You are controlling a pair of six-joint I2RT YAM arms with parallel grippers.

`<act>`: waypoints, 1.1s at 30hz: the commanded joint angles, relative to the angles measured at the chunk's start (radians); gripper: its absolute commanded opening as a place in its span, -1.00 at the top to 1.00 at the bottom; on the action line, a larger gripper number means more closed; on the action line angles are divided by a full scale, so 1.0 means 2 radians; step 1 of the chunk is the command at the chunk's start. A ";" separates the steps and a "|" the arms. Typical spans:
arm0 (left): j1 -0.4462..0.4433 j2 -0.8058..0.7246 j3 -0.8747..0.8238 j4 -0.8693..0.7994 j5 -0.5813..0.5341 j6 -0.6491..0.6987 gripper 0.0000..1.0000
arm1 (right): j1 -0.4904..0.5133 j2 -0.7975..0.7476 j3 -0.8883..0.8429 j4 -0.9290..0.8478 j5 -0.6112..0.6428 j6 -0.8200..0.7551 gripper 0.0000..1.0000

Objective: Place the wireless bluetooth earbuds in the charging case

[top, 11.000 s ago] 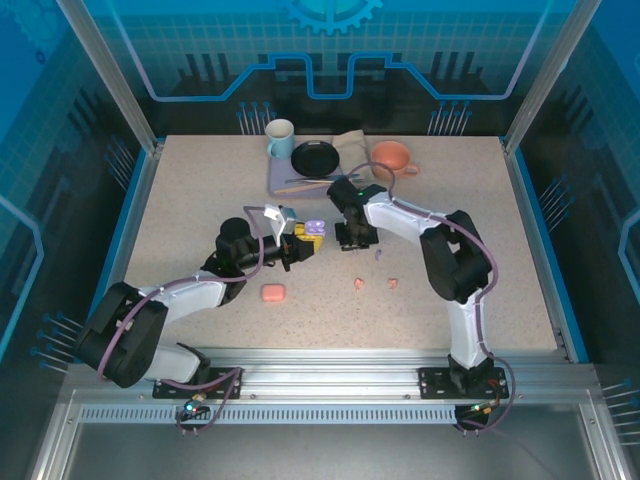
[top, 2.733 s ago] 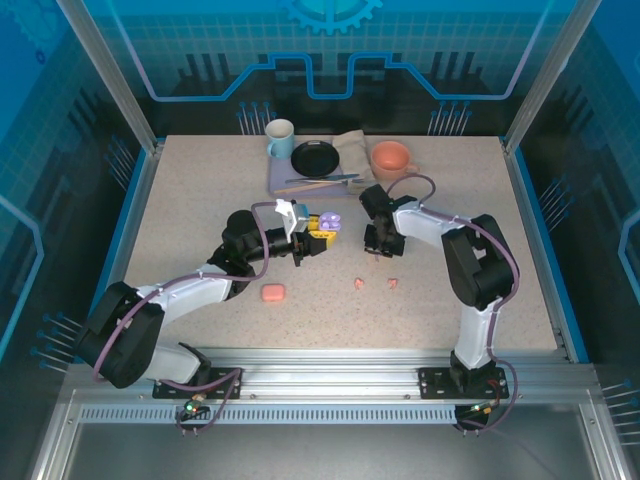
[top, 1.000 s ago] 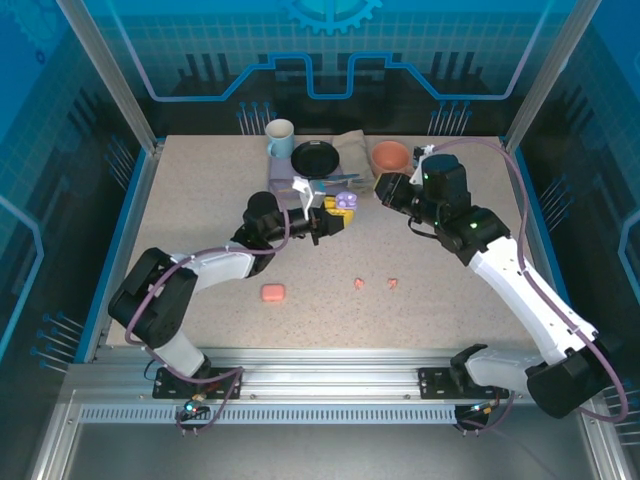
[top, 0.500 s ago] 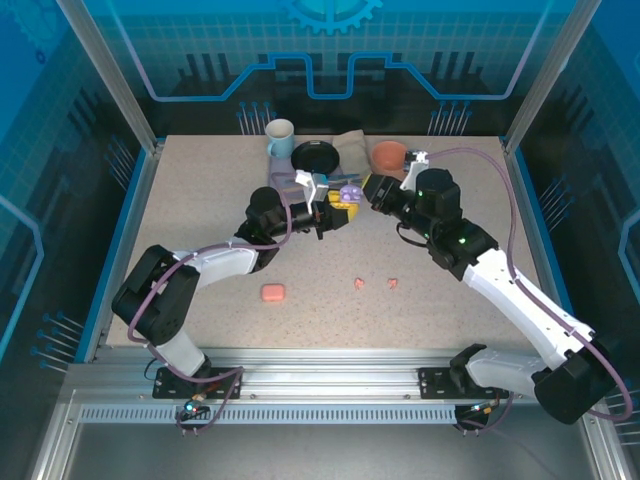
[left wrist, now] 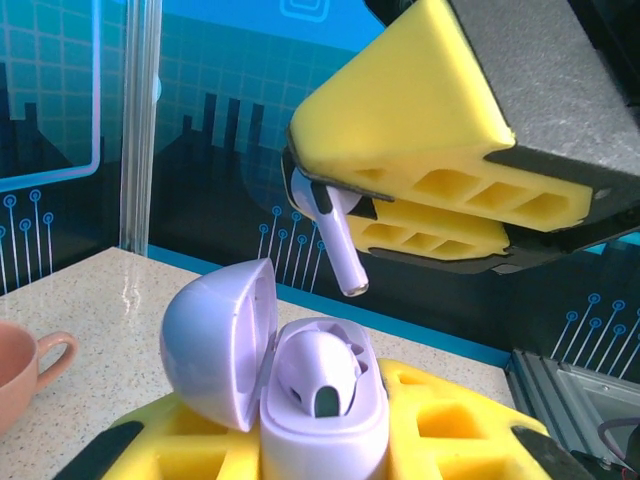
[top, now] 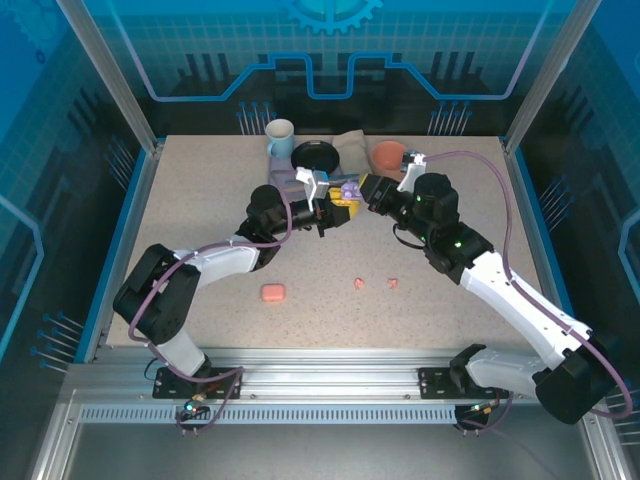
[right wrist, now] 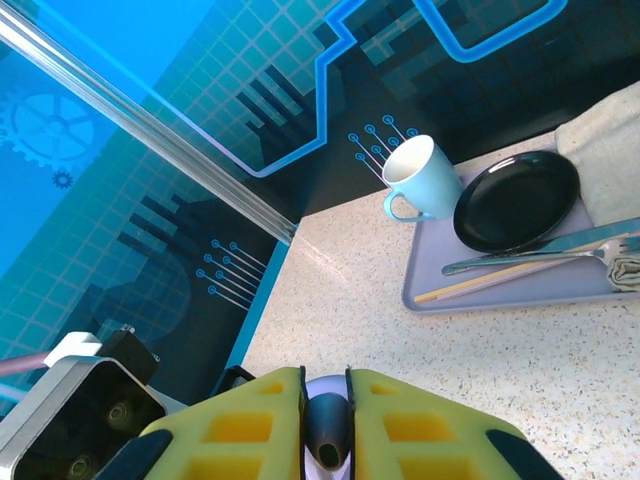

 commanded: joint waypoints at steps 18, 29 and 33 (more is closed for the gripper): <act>-0.006 0.000 0.018 0.023 -0.008 -0.012 1.00 | 0.017 -0.017 -0.049 0.063 0.019 -0.044 0.72; -0.006 0.007 0.026 0.024 -0.008 -0.012 1.00 | 0.028 -0.029 -0.062 0.048 0.012 -0.044 0.74; -0.006 0.004 0.024 0.026 -0.008 -0.011 1.00 | 0.029 -0.025 -0.060 0.040 0.015 -0.046 0.73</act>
